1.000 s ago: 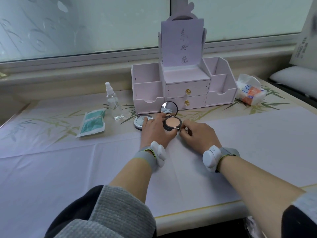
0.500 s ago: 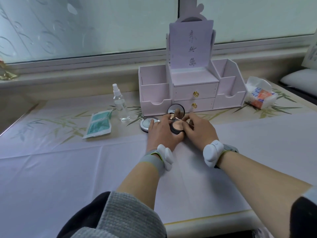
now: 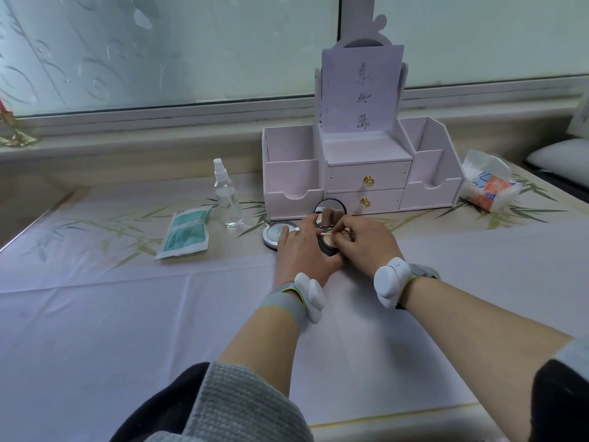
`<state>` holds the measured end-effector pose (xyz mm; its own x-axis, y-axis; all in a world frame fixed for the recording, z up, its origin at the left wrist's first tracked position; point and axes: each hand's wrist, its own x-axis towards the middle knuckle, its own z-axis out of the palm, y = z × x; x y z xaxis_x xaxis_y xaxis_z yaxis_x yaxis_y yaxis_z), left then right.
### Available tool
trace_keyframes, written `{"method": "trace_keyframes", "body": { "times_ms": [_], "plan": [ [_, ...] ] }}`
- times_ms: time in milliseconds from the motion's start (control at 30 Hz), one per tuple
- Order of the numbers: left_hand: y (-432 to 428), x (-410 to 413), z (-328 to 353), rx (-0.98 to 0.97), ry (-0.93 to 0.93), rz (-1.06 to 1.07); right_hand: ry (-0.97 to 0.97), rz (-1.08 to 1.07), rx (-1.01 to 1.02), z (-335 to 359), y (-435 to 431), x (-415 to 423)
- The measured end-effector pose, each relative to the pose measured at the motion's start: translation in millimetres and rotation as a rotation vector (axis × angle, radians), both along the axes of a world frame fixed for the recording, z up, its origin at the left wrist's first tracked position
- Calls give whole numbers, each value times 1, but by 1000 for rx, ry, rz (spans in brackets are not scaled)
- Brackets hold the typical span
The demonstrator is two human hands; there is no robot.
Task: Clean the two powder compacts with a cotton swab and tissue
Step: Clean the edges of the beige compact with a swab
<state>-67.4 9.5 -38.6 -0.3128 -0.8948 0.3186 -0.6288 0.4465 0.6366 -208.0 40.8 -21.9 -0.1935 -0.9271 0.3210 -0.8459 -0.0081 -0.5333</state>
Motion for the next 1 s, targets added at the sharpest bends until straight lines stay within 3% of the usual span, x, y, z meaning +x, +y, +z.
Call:
{"method": "trace_keyframes", "body": {
  "times_ms": [200,433,1000],
  "plan": [
    [-1,0,-1,16,-16,-12,10,64,-7,1,0,3],
    [1,-1,1,4,3,16,13,-77,-1,0,-5,-1],
    [3,-1,2,-3,-19,31,25,63,-20,0,-8,-12]
  ]
}}
